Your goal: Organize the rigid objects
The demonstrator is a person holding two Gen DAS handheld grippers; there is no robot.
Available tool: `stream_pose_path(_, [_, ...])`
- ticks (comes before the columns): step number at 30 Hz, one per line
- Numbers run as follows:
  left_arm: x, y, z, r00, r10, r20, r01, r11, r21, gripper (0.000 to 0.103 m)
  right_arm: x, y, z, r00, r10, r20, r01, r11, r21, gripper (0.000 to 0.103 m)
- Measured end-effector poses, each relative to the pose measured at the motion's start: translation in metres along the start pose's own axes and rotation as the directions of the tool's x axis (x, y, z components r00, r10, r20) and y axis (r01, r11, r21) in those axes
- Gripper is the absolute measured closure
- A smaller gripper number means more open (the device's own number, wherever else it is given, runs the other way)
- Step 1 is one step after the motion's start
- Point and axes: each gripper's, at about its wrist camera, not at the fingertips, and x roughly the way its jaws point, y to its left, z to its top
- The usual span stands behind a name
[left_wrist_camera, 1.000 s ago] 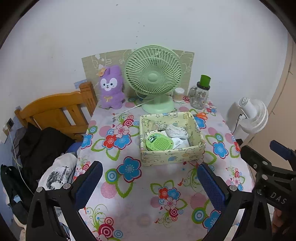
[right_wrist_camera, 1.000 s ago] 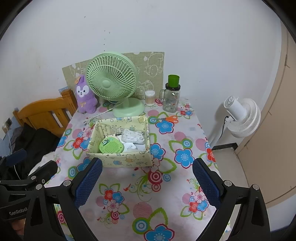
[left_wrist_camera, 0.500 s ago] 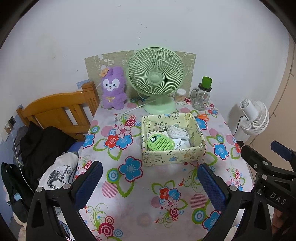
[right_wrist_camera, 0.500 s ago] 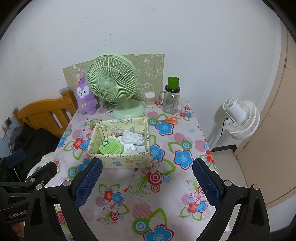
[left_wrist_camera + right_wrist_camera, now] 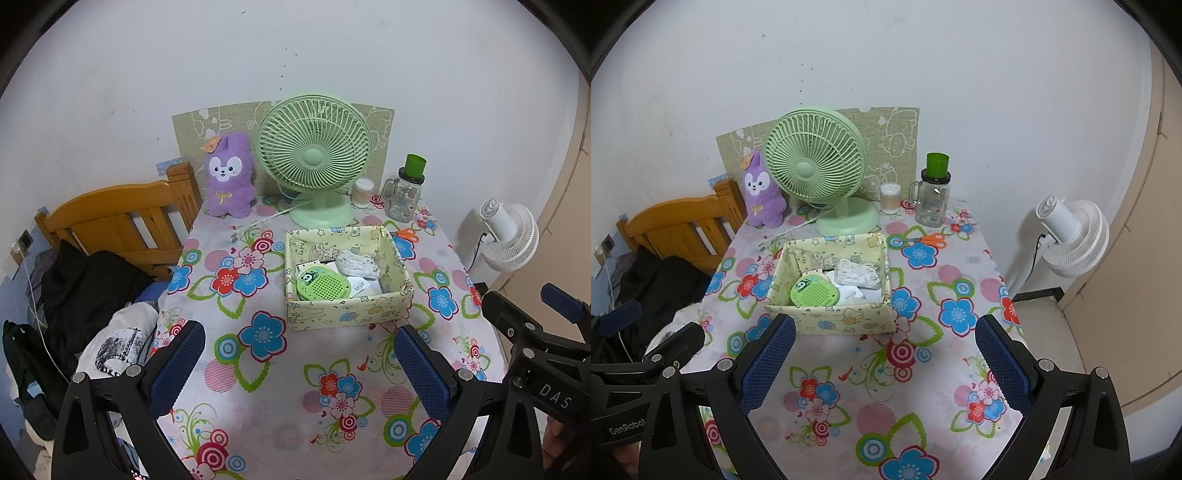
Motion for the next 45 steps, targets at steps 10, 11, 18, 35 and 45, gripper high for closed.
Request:
stream_pose_path(10, [-0.0003, 0.0002, 0.0003, 1.000, -0.006, -0.003, 0.006, 1.000, -0.008, 0.000, -0.0001, -0.0001, -0.0005, 1.000, -0.001, 0.003, 0.001, 1.000, -0.001, 0.004])
stream_pose_path(11, [-0.0005, 0.0008, 0.0006, 1.000, -0.007, -0.004, 0.007, 1.000, -0.010, 0.000, -0.0002, -0.0004, -0.0006, 1.000, -0.001, 0.004, 0.001, 1.000, 0.000, 0.004])
stream_pose_path(18, [0.0021, 0.0002, 0.0018, 0.999, 0.044, -0.009, -0.044, 0.999, -0.012, 0.000, -0.0017, -0.0010, -0.0010, 1.000, 0.019, 0.007, -0.019, 1.000, 0.002, 0.004])
stream_pose_path(35, [0.0022, 0.0004, 0.0007, 0.999, 0.044, 0.002, -0.044, 0.999, -0.027, 0.000, -0.0027, 0.0060, -0.0020, 0.999, 0.038, 0.012, -0.038, 0.999, -0.021, 0.004])
stream_pose_path(45, [0.0012, -0.0006, 0.0010, 0.999, 0.038, 0.002, -0.037, 0.999, -0.026, 0.000, -0.0031, 0.0039, -0.0027, 0.999, 0.033, 0.010, -0.033, 0.999, -0.012, 0.004])
